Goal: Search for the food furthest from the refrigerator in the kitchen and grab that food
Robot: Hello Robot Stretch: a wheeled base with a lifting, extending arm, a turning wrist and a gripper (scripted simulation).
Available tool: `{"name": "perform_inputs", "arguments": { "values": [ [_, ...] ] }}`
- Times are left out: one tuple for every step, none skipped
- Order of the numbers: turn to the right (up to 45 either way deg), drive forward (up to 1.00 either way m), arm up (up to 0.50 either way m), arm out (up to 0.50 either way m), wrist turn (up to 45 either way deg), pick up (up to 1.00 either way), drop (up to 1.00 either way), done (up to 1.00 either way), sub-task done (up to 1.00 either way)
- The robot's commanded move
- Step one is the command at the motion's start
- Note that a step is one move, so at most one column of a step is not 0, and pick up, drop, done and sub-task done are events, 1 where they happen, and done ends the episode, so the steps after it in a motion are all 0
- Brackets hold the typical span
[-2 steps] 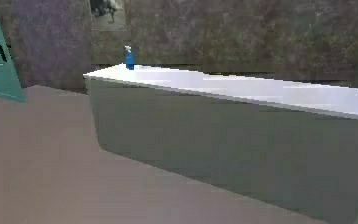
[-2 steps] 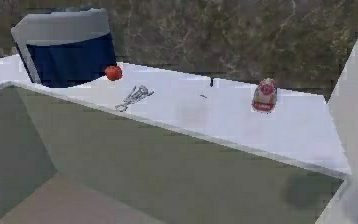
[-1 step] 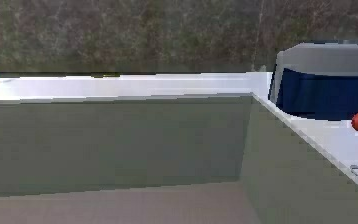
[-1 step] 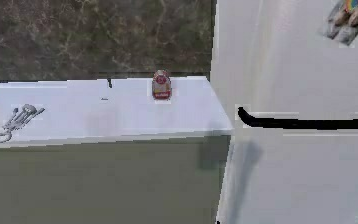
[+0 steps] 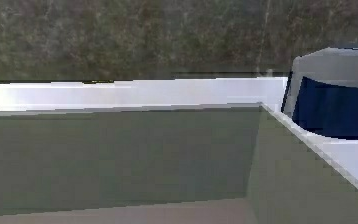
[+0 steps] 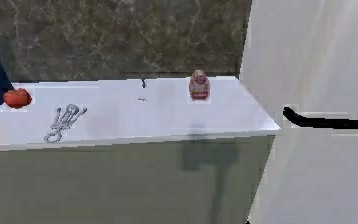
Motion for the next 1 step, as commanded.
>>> {"name": "perform_inputs", "arguments": {
  "values": [
    [18.0, 0.00, 0.00, 0.00, 0.0, 0.00, 0.00, 0.00, 0.00]
  ]
}}
